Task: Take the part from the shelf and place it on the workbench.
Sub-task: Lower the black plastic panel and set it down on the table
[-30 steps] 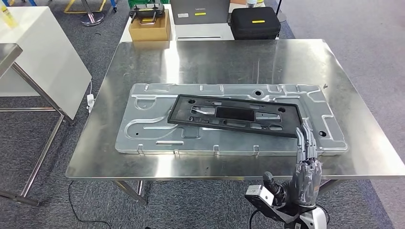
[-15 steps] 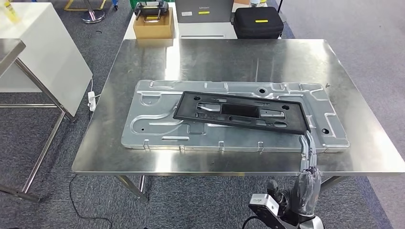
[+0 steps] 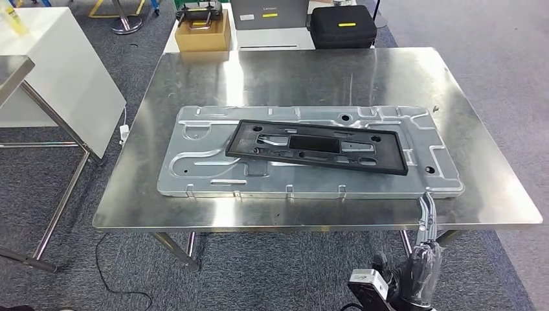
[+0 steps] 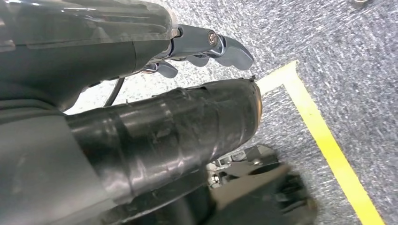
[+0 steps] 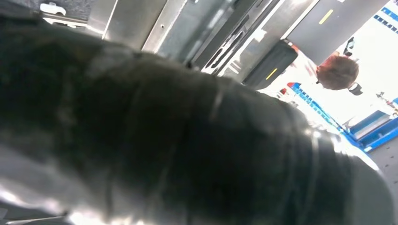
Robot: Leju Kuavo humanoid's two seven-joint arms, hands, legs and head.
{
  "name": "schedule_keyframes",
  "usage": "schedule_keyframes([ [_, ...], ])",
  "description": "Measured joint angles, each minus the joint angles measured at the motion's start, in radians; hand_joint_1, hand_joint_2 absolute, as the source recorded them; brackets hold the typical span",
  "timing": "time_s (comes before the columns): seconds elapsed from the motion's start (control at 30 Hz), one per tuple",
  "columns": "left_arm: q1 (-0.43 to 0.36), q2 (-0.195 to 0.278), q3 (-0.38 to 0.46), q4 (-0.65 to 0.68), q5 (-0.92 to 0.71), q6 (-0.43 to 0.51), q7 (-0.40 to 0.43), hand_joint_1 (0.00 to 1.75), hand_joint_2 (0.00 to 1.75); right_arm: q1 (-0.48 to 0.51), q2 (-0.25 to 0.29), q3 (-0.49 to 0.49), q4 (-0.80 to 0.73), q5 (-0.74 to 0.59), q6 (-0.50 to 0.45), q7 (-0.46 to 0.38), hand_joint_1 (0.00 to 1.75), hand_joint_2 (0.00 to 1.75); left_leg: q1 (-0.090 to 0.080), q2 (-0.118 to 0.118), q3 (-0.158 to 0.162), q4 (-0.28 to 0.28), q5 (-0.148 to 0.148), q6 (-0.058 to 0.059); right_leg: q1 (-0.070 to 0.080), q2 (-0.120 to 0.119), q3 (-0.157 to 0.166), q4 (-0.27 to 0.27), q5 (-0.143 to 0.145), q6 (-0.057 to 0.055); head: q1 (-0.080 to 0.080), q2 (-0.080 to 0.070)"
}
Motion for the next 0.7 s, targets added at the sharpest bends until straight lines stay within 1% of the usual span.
schedule_keyframes([
  [0.03, -0.001, 0.001, 0.000, 0.000, 0.000, 0.001, 0.000, 0.00, 0.00, 0.005, 0.003, -0.006, 0.000, -0.005, -0.002, -0.003, 0.00, 0.00, -0.003, 0.000, 0.012, -0.028, 0.004, 0.004, 0.000, 0.000, -0.002, 0.001, 0.002, 0.005, 0.000, 0.000],
  [0.1, 0.001, 0.002, 0.001, 0.000, 0.000, 0.001, 0.000, 0.00, 0.00, 0.013, 0.010, -0.016, 0.000, -0.013, -0.004, -0.008, 0.00, 0.00, -0.005, 0.000, 0.009, -0.038, 0.008, 0.010, -0.001, 0.000, -0.004, -0.002, 0.009, 0.017, 0.000, 0.000],
  [0.13, 0.002, 0.002, 0.001, 0.000, 0.000, 0.001, 0.001, 0.00, 0.00, 0.016, 0.012, -0.022, 0.000, -0.016, -0.005, -0.010, 0.00, 0.00, -0.003, 0.002, 0.010, -0.044, 0.015, 0.015, -0.001, 0.001, -0.005, 0.000, 0.008, 0.022, 0.000, 0.000],
  [0.17, 0.003, 0.002, 0.001, 0.000, 0.000, 0.002, 0.001, 0.00, 0.00, 0.019, 0.014, -0.027, 0.000, -0.018, -0.006, -0.012, 0.00, 0.00, 0.000, 0.004, 0.010, -0.051, 0.023, 0.020, -0.001, 0.002, -0.011, 0.013, -0.005, 0.027, 0.001, 0.000],
  [0.2, 0.003, 0.002, 0.001, 0.000, 0.000, 0.002, 0.001, 0.00, 0.00, 0.021, 0.015, -0.032, 0.000, -0.020, -0.006, -0.013, 0.00, 0.00, 0.004, 0.006, 0.009, -0.057, 0.031, 0.026, -0.001, 0.003, -0.024, 0.044, -0.030, 0.031, 0.001, 0.000],
  [0.23, 0.002, 0.002, 0.001, 0.000, 0.000, 0.002, 0.001, 0.00, 0.00, 0.023, 0.015, -0.037, 0.000, -0.022, -0.007, -0.014, 0.00, 0.00, 0.005, 0.008, 0.007, -0.060, 0.036, 0.029, -0.003, 0.004, -0.046, 0.098, -0.067, 0.034, 0.002, 0.000],
  [0.27, 0.002, 0.002, 0.001, 0.000, 0.000, 0.002, 0.001, 0.00, 0.00, 0.026, 0.016, -0.041, 0.000, -0.025, -0.007, -0.015, 0.00, 0.00, 0.005, 0.009, 0.002, -0.060, 0.039, 0.031, -0.005, 0.004, -0.074, 0.165, -0.106, 0.038, 0.002, 0.000],
  [0.3, 0.002, 0.002, 0.001, 0.000, 0.000, 0.002, 0.002, 0.00, 0.00, 0.029, 0.017, -0.044, 0.000, -0.028, -0.007, -0.016, 0.00, 0.00, 0.005, 0.009, -0.003, -0.058, 0.041, 0.032, -0.007, 0.004, -0.098, 0.228, -0.136, 0.042, 0.002, 0.000],
  [0.33, 0.003, 0.002, 0.002, 0.000, 0.000, 0.002, 0.002, 0.00, 0.00, 0.032, 0.018, -0.047, 0.000, -0.030, -0.007, -0.017, 0.00, 0.00, 0.006, 0.010, -0.008, -0.055, 0.042, 0.031, -0.009, 0.004, -0.111, 0.267, -0.148, 0.045, 0.002, 0.000],
  [0.37, 0.004, 0.002, 0.002, 0.000, 0.000, 0.002, 0.002, 0.00, 0.00, 0.035, 0.018, -0.050, 0.000, -0.031, -0.007, -0.018, 0.00, 0.00, 0.006, 0.011, -0.011, -0.051, 0.043, 0.031, -0.011, 0.004, -0.106, 0.269, -0.141, 0.047, 0.002, 0.000],
  [0.4, 0.004, 0.001, 0.002, 0.000, 0.000, 0.002, 0.002, 0.00, 0.00, 0.036, 0.018, -0.053, 0.000, -0.032, -0.007, -0.019, 0.00, 0.00, 0.006, 0.011, -0.014, -0.047, 0.042, 0.029, -0.014, 0.003, -0.080, 0.230, -0.116, 0.048, 0.002, 0.000],
  [0.43, 0.003, 0.001, 0.002, 0.000, 0.000, 0.002, 0.003, 0.00, 0.00, 0.037, 0.019, -0.056, 0.000, -0.032, -0.007, -0.020, 0.00, 0.00, 0.007, 0.010, -0.015, -0.043, 0.041, 0.027, -0.017, 0.003, -0.040, 0.162, -0.083, 0.049, 0.002, 0.000],
  [0.47, 0.003, 0.001, 0.002, 0.000, 0.000, 0.002, 0.003, 0.00, 0.00, 0.037, 0.020, -0.058, 0.000, -0.032, -0.007, -0.020, 0.00, 0.00, 0.005, 0.010, -0.017, -0.037, 0.039, 0.023, -0.017, 0.003, -0.002, 0.093, -0.060, 0.047, 0.002, 0.000],
  [0.5, 0.003, 0.001, 0.002, 0.000, 0.000, 0.002, 0.003, 0.00, 0.00, 0.037, 0.021, -0.059, 0.000, -0.033, -0.007, -0.021, 0.00, 0.00, 0.004, 0.009, -0.020, -0.031, 0.038, 0.018, -0.017, 0.004, 0.026, 0.039, -0.044, 0.044, 0.002, 0.000],
  [0.53, 0.003, 0.000, 0.002, 0.000, 0.000, 0.002, 0.003, 0.00, 0.00, 0.038, 0.022, -0.060, 0.000, -0.033, -0.007, -0.022, 0.00, 0.00, 0.002, 0.008, -0.023, -0.027, 0.037, 0.012, -0.015, 0.004, 0.039, 0.009, -0.039, 0.040, 0.001, 0.000],
  [0.57, 0.002, 0.000, 0.002, 0.000, 0.000, 0.002, 0.003, 0.00, 0.00, 0.039, 0.023, -0.061, 0.000, -0.033, -0.007, -0.022, 0.00, 0.00, 0.001, 0.008, -0.025, -0.025, 0.037, 0.005, -0.012, 0.005, 0.039, 0.003, -0.041, 0.034, 0.001, 0.000],
  [0.6, 0.002, 0.000, 0.002, 0.000, 0.000, 0.002, 0.003, 0.00, 0.00, 0.040, 0.024, -0.061, 0.000, -0.033, -0.007, -0.023, 0.00, 0.00, 0.001, 0.008, -0.026, -0.025, 0.039, 0.000, -0.011, 0.005, 0.036, 0.003, -0.037, 0.028, 0.001, 0.000],
  [0.63, 0.002, 0.001, 0.002, 0.000, 0.000, 0.002, 0.003, 0.00, 0.00, 0.041, 0.025, -0.061, 0.000, -0.033, -0.007, -0.023, 0.00, 0.00, 0.002, 0.008, -0.029, -0.023, 0.038, -0.005, -0.012, 0.005, 0.034, 0.001, -0.033, 0.021, 0.001, 0.000],
  [0.67, 0.002, 0.001, 0.002, 0.000, 0.000, 0.002, 0.003, 0.00, 0.00, 0.041, 0.026, -0.062, 0.000, -0.033, -0.007, -0.023, 0.00, 0.00, 0.004, 0.007, -0.034, -0.014, 0.028, -0.010, -0.014, 0.005, 0.031, -0.001, -0.029, 0.014, 0.001, 0.000],
  [0.7, 0.002, 0.001, 0.003, 0.000, 0.000, 0.003, 0.003, 0.00, 0.00, 0.041, 0.027, -0.062, 0.000, -0.034, -0.007, -0.023, 0.00, 0.00, 0.005, 0.007, -0.046, 0.014, 0.006, -0.015, -0.015, 0.004, 0.028, -0.003, -0.025, 0.007, 0.000, 0.000],
])
